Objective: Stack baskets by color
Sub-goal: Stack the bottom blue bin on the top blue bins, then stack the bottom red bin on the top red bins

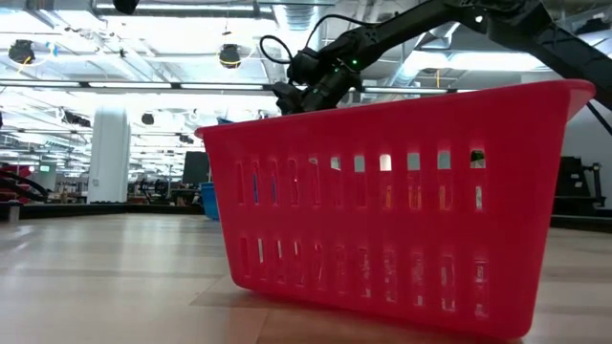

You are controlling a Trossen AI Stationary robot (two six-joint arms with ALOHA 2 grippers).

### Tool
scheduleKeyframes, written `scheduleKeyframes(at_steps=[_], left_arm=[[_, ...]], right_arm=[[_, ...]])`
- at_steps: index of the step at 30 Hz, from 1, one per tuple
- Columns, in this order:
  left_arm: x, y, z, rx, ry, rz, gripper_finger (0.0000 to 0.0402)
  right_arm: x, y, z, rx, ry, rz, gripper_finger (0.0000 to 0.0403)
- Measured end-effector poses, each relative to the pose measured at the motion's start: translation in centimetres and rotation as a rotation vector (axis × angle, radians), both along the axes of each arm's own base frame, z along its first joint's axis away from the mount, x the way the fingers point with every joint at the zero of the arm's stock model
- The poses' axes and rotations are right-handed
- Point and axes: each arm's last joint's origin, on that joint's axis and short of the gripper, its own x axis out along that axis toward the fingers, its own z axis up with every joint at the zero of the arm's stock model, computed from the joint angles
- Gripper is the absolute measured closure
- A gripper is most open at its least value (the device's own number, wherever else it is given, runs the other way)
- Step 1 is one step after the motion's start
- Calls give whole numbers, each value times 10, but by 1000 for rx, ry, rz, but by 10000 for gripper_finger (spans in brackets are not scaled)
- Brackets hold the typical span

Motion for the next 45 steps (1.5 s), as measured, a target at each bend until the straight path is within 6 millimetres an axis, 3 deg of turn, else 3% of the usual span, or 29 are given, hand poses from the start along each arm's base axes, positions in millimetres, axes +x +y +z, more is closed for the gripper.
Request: scheduleKeyframes(at_steps=[23,36,40,45], left_arm=[[0,0,0,-10,-3,1,139],[0,0,0,-10,-3,1,139],[0,0,0,-10,-2,1,139],[0,0,-3,-20,20,4,139]], right_arm=[[0,5,-1,13,16,11,316],[-1,1,-1,12,15,4,225],[-12,2,12,28,41,-1,215],[-42,16,41,72,158,21,214]])
